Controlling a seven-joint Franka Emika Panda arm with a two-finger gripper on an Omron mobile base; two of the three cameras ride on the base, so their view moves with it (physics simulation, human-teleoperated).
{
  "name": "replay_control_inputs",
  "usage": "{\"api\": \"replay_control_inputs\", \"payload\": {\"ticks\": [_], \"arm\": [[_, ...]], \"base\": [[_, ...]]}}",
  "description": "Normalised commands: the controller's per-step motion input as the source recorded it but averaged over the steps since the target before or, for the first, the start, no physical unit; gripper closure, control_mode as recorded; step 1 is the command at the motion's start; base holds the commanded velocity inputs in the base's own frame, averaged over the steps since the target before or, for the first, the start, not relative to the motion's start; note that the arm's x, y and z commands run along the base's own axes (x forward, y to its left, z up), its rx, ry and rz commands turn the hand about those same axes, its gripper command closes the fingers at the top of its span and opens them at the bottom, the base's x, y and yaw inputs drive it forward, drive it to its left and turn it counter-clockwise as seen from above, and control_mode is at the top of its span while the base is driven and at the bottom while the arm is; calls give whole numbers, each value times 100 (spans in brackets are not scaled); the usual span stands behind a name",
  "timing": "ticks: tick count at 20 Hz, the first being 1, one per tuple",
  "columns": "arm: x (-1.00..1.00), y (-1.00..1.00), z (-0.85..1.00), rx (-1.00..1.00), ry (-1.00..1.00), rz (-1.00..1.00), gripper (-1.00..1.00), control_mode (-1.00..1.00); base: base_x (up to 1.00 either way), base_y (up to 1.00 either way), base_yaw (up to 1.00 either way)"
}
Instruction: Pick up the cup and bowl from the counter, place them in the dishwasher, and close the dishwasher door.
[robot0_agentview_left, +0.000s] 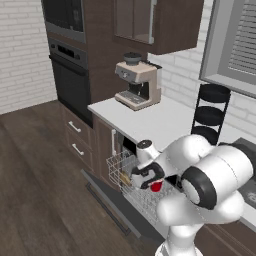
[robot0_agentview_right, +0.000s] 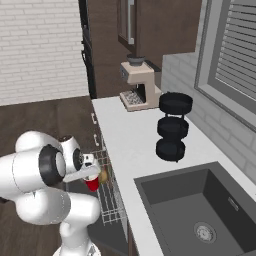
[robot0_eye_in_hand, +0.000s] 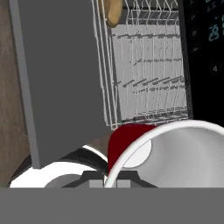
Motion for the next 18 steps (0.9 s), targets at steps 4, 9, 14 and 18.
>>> {"api": "replay_control_inputs", "payload": {"ticks": [4,9,14,18], "arm": [[34,20,-69,-2,-1,0,100,-100],[25,8,-71,-9,-11,0,100,-100],[34,1,-46,-10,-16,0,100,-100],[36,0,-41,-12,-8,0,100,-100]], "base": [[0,0,0],[0,0,0],[0,0,0],[0,0,0]]}}
